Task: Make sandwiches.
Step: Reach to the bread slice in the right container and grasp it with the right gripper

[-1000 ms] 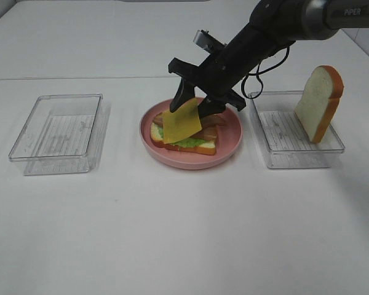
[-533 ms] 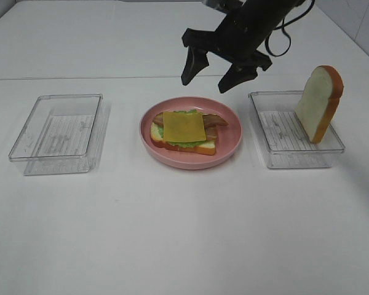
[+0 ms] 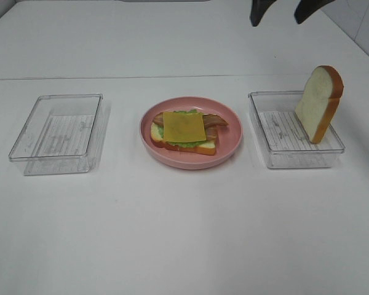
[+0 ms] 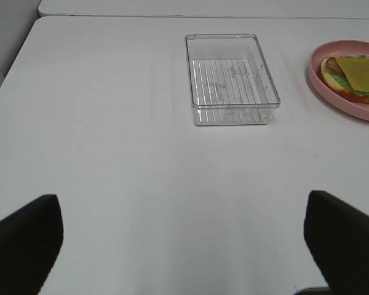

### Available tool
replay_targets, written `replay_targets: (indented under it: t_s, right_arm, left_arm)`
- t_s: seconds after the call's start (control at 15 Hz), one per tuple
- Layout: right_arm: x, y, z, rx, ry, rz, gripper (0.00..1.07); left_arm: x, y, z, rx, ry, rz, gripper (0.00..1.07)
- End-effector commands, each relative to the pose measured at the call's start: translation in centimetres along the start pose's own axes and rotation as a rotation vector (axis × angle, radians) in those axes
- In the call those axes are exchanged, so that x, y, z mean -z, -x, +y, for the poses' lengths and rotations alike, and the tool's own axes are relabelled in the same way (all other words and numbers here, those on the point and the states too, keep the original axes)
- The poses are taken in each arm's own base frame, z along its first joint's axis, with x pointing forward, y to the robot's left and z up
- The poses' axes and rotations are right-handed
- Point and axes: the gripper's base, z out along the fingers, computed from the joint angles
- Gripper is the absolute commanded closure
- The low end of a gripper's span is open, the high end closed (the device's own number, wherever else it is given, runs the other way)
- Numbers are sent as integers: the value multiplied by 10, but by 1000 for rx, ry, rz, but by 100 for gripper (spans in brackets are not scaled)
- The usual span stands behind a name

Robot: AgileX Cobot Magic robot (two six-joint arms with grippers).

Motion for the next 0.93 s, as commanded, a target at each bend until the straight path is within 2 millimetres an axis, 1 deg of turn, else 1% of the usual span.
replay_targets:
  t_s: [0.07, 0.13, 0.2, 0.27, 0.33, 0.4, 0.53, 0.6, 0.8, 0.87, 0.93]
  right_arm:
    - [-9, -11, -50, -111, -64, 137, 28]
    - [-16, -14, -67, -146, -77, 153, 28]
    - [-20, -15, -73, -157, -79, 162, 28]
    - [-28, -17, -83, -181, -79, 179, 28]
    - [-48, -23, -100, -221, -75, 222, 28]
    - [-53, -24, -100, -221, -74, 234, 28]
    - [-72, -28, -105, -223, -74, 274, 28]
    - [-95, -34, -106, -224, -71, 322, 28]
    - [-109, -39, -106, -226, -69, 354, 28]
    - [-116, -45, -106, -231, -68, 384, 29]
    - [-118, -48, -106, -232, -67, 396, 29]
  left_arm:
    - [2, 0, -1, 12, -6, -28, 6]
    - [2, 0, -1, 12, -6, -28, 6]
    - [2, 0, -1, 12, -6, -28, 6]
    - [2, 0, -1, 12, -6, -28, 6]
    - [2, 0, -1, 12, -6, -28, 6]
    - [2, 0, -1, 12, -6, -28, 6]
    - [2, 0, -1, 12, -6, -28, 6]
    - [2, 0, -1, 12, -6, -28, 6]
    - [2, 0, -1, 12, -6, -28, 6]
    - [2, 0, -1, 12, -6, -28, 6]
    - [2, 0, -1, 12, -6, -28, 6]
